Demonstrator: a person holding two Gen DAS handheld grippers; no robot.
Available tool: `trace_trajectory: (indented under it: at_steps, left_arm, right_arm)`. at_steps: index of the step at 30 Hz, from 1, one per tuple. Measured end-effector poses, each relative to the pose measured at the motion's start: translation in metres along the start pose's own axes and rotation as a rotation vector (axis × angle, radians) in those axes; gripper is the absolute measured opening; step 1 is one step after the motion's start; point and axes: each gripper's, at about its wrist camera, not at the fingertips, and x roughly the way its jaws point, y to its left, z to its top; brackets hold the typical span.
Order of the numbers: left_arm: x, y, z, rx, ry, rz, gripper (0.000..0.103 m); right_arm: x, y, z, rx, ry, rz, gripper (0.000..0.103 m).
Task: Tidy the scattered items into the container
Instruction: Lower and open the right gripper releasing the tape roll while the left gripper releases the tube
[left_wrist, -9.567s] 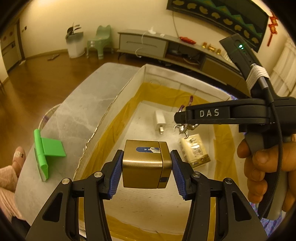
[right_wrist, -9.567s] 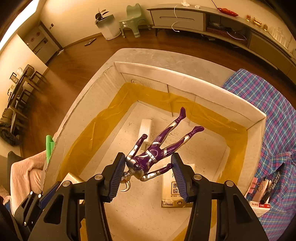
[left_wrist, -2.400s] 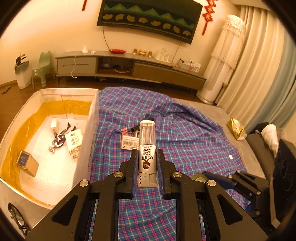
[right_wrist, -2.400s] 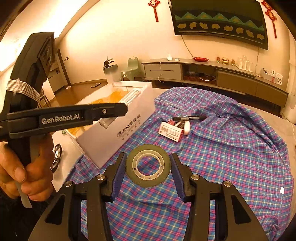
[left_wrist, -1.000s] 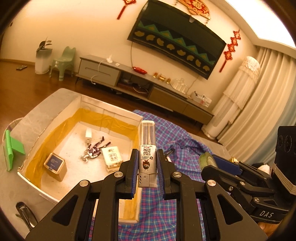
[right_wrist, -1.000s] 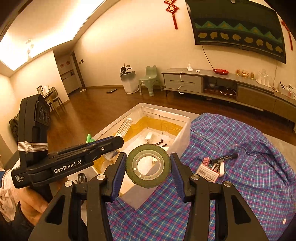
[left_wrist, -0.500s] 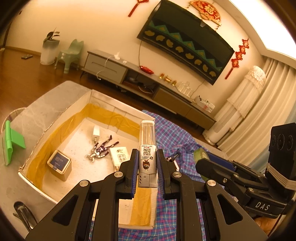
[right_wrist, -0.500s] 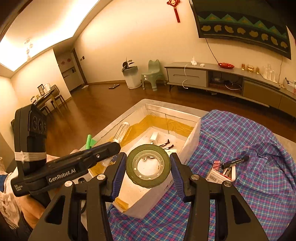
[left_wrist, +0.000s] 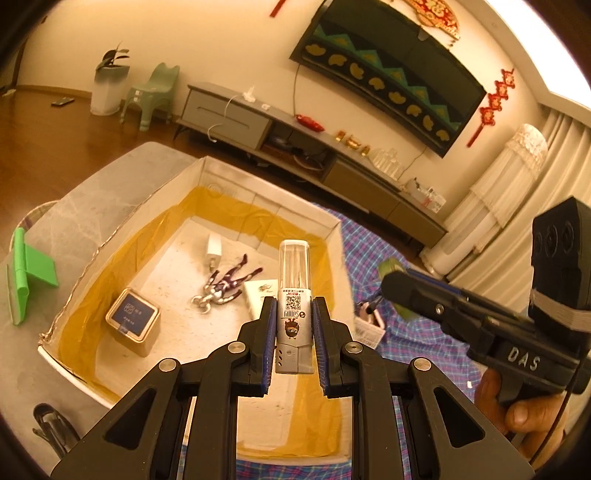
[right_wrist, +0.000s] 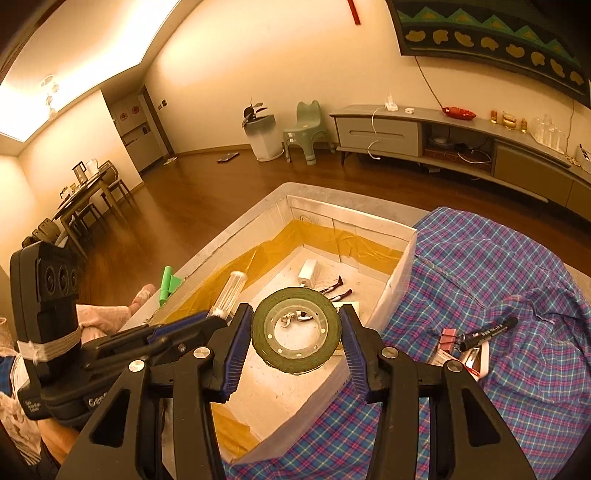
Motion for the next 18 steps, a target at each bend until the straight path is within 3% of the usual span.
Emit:
trace_trajectory:
  at_steps: [18]
  left_arm:
    - [0.024,-0.001,-0.006,0.123,0.09,0.134,0.02]
  right_arm:
    - [0.067,-0.006,0.028,-0.078,0.108,-0.071,0.049]
